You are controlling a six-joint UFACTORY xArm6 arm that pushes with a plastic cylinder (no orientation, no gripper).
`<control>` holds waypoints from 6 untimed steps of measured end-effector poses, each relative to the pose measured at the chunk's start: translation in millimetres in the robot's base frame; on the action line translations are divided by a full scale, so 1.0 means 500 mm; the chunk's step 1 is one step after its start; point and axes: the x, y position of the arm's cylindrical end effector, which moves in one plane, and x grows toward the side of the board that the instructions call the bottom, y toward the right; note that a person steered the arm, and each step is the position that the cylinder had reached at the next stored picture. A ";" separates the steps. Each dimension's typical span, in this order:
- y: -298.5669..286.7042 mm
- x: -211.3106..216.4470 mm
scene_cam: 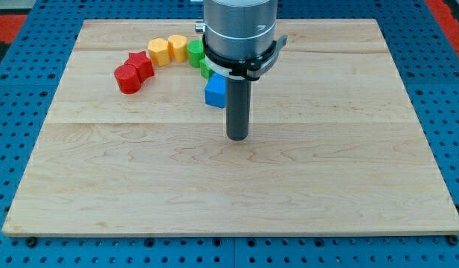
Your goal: Move your arm towards the left side of the board
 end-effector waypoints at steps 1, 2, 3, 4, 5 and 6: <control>-0.034 0.033; -0.045 0.035; -0.109 0.018; -0.220 -0.009; -0.419 -0.013; -0.525 -0.109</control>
